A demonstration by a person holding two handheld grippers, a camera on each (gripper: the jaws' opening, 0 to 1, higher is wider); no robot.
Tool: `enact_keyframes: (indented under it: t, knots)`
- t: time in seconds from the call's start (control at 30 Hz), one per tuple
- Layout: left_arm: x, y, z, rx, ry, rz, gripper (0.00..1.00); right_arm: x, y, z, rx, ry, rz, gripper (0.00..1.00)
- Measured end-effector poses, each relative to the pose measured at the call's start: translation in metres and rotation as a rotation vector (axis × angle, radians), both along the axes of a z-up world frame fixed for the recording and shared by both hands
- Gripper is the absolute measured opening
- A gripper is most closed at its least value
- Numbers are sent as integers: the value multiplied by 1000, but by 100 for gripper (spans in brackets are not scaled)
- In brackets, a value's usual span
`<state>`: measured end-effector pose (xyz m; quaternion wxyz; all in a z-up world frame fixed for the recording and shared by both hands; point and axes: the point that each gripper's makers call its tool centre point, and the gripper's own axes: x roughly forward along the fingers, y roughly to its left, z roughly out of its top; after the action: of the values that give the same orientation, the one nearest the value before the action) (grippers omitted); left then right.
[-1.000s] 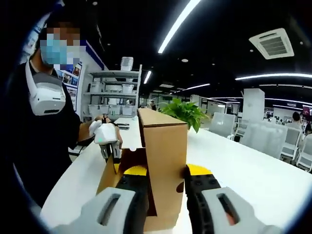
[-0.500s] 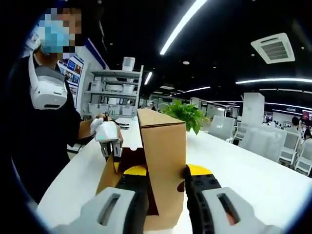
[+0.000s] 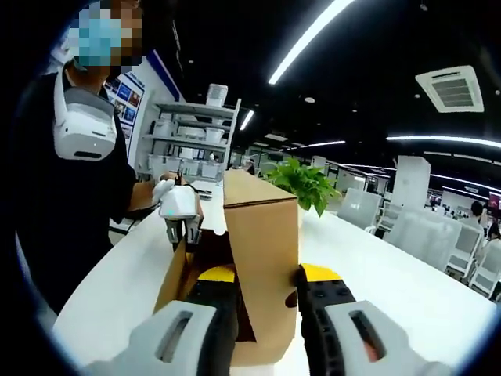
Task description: Operate the shoe box by opening the lid, removing the specified soft item, and placing it in the target area until the item is outside and the box remains undamaged.
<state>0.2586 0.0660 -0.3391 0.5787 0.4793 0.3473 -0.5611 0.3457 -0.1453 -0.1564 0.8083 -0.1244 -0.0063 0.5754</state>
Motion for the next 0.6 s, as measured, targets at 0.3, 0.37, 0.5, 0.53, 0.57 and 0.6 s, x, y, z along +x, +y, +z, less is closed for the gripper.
enact_keyframes:
  t: [0.3, 0.37, 0.5, 0.53, 0.57, 0.6]
  knots:
    - [1, 0, 0, -1, 1, 0, 4, -4, 0, -4, -31, -32, -10, 28]
    - [1, -1, 0, -1, 3, 2, 4, -5, 1, -6, -49, -37, -10, 28]
    - [0, -1, 0, 0, 2, 3, 4, -7, 2, -6, -56, -40, -8, 28]
    - [0, -1, 0, 0, 0, 2, 4, -7, 2, -6, -53, -41, -7, 28]
    - [0, -1, 0, 0, -1, 2, 4, -7, 2, -6, -51, -43, -7, 28]
    - [0, -1, 0, 0, -2, 2, 4, -8, 2, -6, -49, -45, -7, 28]
